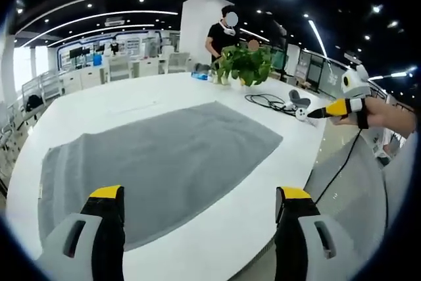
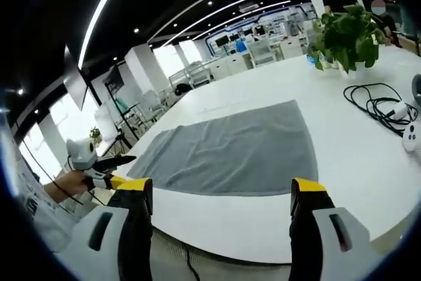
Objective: Fold the towel on the table until its edges align and the towel forms a compact rectangular stack.
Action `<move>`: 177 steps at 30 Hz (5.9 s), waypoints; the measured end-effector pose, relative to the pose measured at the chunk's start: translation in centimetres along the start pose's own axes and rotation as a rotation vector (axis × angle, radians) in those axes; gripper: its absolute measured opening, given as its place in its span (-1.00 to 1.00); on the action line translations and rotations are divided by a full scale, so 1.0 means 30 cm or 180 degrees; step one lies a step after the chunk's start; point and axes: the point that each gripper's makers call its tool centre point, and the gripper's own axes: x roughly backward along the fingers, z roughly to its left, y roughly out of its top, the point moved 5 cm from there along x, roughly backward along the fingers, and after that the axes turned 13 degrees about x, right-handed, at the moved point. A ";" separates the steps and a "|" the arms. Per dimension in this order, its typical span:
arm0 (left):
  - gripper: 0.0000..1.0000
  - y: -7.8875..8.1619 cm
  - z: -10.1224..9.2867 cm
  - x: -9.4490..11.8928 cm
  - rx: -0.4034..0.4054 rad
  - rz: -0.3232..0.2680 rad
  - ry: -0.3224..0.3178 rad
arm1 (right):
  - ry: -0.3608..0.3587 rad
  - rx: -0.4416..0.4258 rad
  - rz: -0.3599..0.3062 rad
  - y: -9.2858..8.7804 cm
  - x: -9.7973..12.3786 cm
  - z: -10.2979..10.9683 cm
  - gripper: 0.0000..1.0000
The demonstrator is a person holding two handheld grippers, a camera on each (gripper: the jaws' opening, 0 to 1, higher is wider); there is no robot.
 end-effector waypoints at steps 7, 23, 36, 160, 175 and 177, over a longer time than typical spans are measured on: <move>0.95 0.025 -0.083 -0.073 -0.0142 0.0029 -0.0135 | 0.0024 0.0042 0.0031 0.019 -0.003 -0.060 0.74; 0.95 0.082 -0.246 -0.247 -0.0427 0.0201 -0.0455 | 0.0103 0.0130 -0.0025 0.126 -0.065 -0.217 0.74; 0.93 0.133 -0.360 -0.401 -0.0633 0.0287 -0.0711 | 0.0128 0.0106 -0.0057 0.178 -0.161 -0.336 0.70; -0.98 -0.104 -0.753 -0.944 -0.1959 0.0778 -0.1716 | -0.0255 0.1367 0.0445 0.113 -0.996 -0.871 -1.00; -0.98 -0.038 -0.759 -0.865 -0.2026 0.0660 -0.1720 | 0.0029 0.0773 0.0130 0.210 -0.865 -0.735 -1.00; -0.98 -0.024 -0.753 -0.853 -0.2022 0.0627 -0.1705 | 0.0095 0.0737 0.0066 0.232 -0.853 -0.708 -1.00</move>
